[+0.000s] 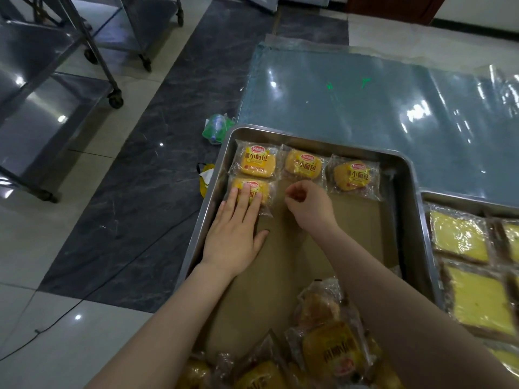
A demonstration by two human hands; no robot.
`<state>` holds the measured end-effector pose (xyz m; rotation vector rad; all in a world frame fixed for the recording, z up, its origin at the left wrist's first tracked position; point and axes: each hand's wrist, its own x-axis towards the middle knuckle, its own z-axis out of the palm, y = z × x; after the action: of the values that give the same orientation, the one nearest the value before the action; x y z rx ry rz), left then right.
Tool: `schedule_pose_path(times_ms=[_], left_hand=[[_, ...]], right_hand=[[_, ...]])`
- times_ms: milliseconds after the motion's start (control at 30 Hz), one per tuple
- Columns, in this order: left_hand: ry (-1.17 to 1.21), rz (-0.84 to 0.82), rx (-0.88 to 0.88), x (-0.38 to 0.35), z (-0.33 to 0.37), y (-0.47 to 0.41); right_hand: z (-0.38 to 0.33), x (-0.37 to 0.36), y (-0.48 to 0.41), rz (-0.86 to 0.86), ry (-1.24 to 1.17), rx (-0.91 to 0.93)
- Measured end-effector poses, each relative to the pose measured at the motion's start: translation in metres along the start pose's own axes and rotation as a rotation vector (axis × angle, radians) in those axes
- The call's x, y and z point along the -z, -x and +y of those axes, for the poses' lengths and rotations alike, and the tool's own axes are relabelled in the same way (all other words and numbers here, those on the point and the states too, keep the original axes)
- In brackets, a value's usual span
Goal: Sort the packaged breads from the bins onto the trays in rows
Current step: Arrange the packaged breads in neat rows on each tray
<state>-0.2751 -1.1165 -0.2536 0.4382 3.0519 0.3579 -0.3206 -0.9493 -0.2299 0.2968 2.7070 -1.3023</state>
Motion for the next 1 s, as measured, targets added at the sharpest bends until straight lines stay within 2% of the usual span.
schedule_pose_path(times_ms=[100,233,333,400,533,600,700,800,933,1000], left_hand=[[-0.017,0.046,-0.043,0.009,0.002,0.008],[-0.004,0.044,-0.031,0.014,0.007,0.021],[0.042,0.004,-0.043,0.01,0.01,0.031],[0.091,-0.017,-0.06,0.007,0.013,0.037],[0.221,-0.031,-0.118,0.01,0.015,0.048],[0.391,-0.046,-0.09,0.014,0.02,0.053],[0.777,-0.127,0.092,0.022,0.033,0.056],[0.968,-0.04,0.261,0.024,0.041,0.053],[1.401,-0.04,0.574,0.025,0.045,0.048],[1.422,-0.056,0.599,0.025,0.049,0.047]], right_hand=[[0.013,0.031,0.027,-0.273,0.08,0.008],[0.034,0.069,0.067,-0.578,0.329,0.008],[0.047,0.081,0.086,-0.723,0.388,-0.013],[0.049,0.08,0.091,-0.667,0.367,-0.001],[0.05,0.077,0.086,-0.285,0.118,-0.056],[0.049,0.076,0.083,-0.162,-0.018,-0.092],[0.047,0.071,0.081,-0.149,-0.101,-0.099],[0.048,0.066,0.082,-0.164,-0.201,-0.115],[0.048,0.056,0.087,-0.114,-0.612,-0.31],[0.047,0.052,0.091,-0.102,-0.794,-0.405]])
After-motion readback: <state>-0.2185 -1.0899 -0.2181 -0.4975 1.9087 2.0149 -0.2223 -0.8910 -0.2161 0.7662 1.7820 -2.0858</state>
